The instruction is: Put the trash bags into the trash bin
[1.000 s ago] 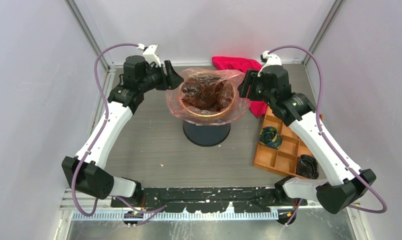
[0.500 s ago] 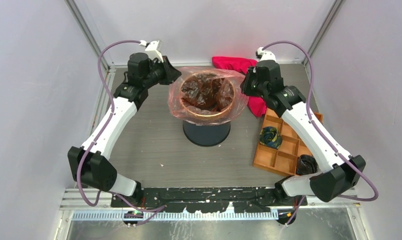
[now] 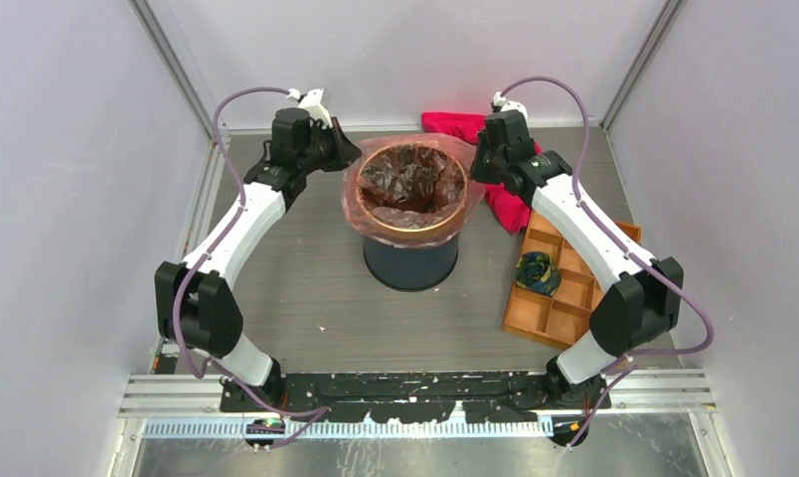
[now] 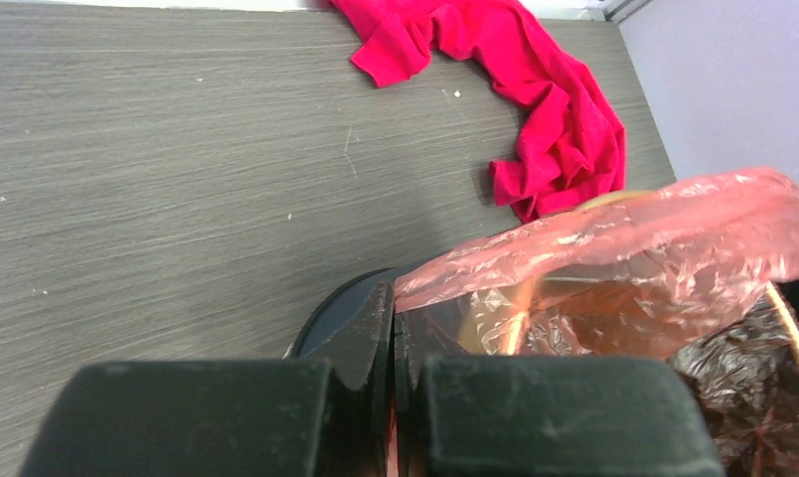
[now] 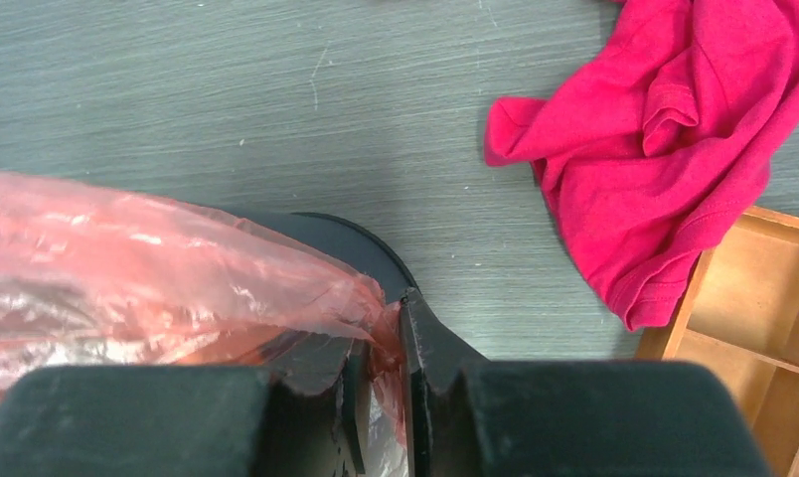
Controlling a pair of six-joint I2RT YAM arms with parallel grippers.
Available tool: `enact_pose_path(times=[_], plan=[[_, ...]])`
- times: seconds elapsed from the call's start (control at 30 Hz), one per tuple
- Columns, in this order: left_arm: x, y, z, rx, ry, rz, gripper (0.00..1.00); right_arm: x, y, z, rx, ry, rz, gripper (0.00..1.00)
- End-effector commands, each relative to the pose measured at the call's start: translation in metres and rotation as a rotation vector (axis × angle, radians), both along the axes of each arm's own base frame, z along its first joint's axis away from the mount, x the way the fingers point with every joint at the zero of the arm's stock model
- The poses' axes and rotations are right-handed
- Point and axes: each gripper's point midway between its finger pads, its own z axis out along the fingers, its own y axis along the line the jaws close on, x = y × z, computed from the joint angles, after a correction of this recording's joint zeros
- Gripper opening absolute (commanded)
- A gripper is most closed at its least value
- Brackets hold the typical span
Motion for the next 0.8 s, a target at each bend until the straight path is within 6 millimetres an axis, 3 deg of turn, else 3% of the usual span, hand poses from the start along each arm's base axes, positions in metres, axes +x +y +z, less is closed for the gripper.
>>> enact_pose_path(times=[0.0,0.23,0.57,0.77], plan=[[0.015,0.003,-0.003,-0.014,-0.015,0.03,0.01,0.017,-0.001,0.015,0.046,-0.037,-0.048,0.2],[0.02,-0.002,-0.028,-0.015,0.058,0.021,0.01,0.02,-0.006,-0.001,0.049,0.01,-0.062,0.2],[0.011,0.003,-0.052,-0.02,0.13,0.053,0.0,0.001,-0.008,-0.022,0.062,0.061,-0.044,0.23],[0.007,0.011,-0.061,-0.001,0.151,0.086,0.01,-0.011,-0.008,-0.025,0.087,0.063,-0.036,0.32]])
